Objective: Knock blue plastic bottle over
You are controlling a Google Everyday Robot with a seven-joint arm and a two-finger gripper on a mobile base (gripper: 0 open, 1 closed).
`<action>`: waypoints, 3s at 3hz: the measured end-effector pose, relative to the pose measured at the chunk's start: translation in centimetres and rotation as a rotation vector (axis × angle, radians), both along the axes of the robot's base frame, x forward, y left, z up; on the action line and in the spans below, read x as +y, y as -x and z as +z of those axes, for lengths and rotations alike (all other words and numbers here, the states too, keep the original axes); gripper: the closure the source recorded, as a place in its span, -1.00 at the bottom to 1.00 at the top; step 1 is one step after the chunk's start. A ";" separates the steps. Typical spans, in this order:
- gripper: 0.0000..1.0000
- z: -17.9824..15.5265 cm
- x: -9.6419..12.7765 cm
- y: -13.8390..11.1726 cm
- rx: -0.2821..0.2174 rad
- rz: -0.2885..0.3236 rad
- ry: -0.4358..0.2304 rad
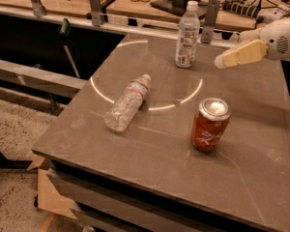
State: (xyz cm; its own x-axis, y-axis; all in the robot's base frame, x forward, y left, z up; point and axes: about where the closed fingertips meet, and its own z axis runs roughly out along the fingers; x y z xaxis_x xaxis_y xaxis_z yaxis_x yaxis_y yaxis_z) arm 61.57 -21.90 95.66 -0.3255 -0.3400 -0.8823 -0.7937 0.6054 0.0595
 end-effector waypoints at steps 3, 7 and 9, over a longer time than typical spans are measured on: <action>-1.00 -1.4 0.9 -2.1 -0.061 -0.070 -0.128; -1.00 -2.4 6.4 -13.5 -0.301 -0.194 -0.142; -0.16 -2.6 7.8 -15.4 -0.289 -0.147 -0.155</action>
Offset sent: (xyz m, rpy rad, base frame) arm 0.0189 0.0018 0.0019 0.1091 -0.0497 -0.0711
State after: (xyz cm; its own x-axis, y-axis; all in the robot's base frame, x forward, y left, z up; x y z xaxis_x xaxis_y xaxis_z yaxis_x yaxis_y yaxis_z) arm 77.01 -14.11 93.05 -0.0905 -0.1631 -0.9825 -0.6965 0.7155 -0.0546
